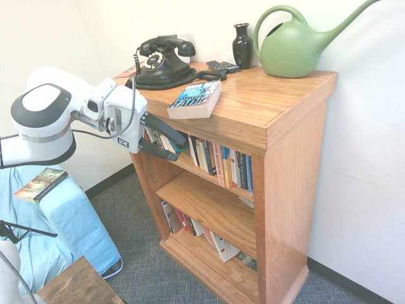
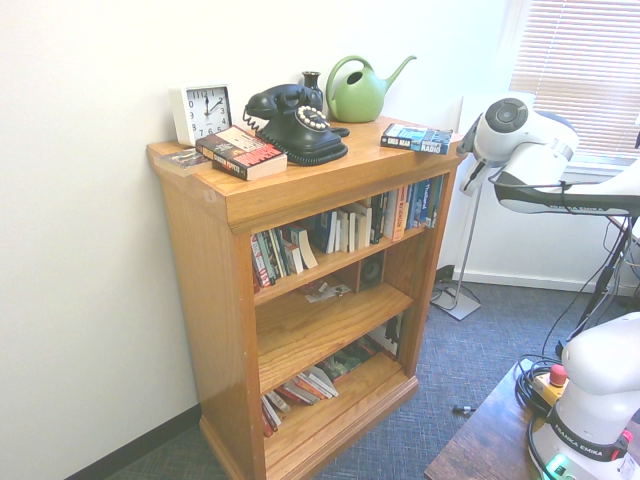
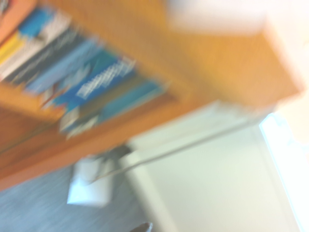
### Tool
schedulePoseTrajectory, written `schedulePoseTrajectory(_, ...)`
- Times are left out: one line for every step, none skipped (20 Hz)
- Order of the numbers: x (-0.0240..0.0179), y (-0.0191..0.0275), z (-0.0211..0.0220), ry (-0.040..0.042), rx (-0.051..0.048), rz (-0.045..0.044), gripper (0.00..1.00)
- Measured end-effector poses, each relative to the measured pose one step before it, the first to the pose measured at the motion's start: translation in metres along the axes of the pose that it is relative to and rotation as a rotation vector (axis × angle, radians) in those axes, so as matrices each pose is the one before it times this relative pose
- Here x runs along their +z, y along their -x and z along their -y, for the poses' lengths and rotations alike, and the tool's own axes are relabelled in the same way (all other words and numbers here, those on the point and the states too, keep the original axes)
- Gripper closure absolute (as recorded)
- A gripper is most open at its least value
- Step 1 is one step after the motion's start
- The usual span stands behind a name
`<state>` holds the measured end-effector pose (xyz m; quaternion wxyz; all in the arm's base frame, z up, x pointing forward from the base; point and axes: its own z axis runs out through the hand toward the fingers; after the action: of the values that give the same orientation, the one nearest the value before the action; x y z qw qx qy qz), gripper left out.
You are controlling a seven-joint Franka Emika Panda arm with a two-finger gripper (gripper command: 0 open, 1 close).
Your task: Put the book on the shelf
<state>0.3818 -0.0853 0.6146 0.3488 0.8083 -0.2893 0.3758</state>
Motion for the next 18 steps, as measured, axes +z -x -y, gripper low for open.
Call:
schedulePoseTrajectory(-0.00287,-0.00441,0.00365,0.00624,-0.02078,-0.03539,0.00)
schedulePoseTrajectory(-0.00236,-0.00306,0.00207,0.00694,-0.01515,-0.03084,0.00)
schedulePoseTrajectory(-0.00164,-0.00220,0.00077,0.00675,-0.01381,-0.02685,0.00)
schedulePoseTrajectory(-0.00080,-0.00164,-0.00015,0.00716,-0.01103,-0.02466,0.00)
schedulePoseTrajectory(0.00047,-0.00087,-0.00023,0.00815,-0.01039,-0.02310,0.00)
schedulePoseTrajectory(0.00165,-0.00069,-0.00031,0.00953,-0.00988,-0.02399,0.00)
schedulePoseTrajectory(0.00253,-0.00045,-0.00005,0.00820,-0.01149,-0.02338,0.00)
schedulePoseTrajectory(0.00281,-0.00002,0.00117,0.00562,-0.01157,-0.02033,0.00)
schedulePoseTrajectory(0.00229,0.00055,0.00229,0.00155,-0.01176,-0.01630,0.00)
schedulePoseTrajectory(0.00079,0.00063,0.00430,-0.00574,-0.01231,-0.01409,0.00)
schedulePoseTrajectory(-0.00130,0.00023,0.00559,-0.00984,-0.01168,-0.01243,0.00)
schedulePoseTrajectory(-0.00267,-0.00010,0.00658,-0.01070,-0.00957,-0.01330,0.00)
schedulePoseTrajectory(-0.00347,-0.00032,0.00711,-0.01202,-0.01193,-0.01357,0.00)
schedulePoseTrajectory(-0.00330,-0.00055,0.00707,-0.01031,-0.01140,-0.01456,0.00)
schedulePoseTrajectory(-0.00151,-0.00123,0.00526,-0.00608,-0.00874,-0.01289,0.00)
schedulePoseTrajectory(0.00039,-0.00225,0.00344,-0.00184,-0.00651,-0.01062,0.00)
schedulePoseTrajectory(0.00203,-0.00287,0.00208,0.00133,-0.00355,-0.00881,0.00)
schedulePoseTrajectory(0.00317,-0.00385,0.00126,0.00287,-0.00098,-0.00716,0.00)
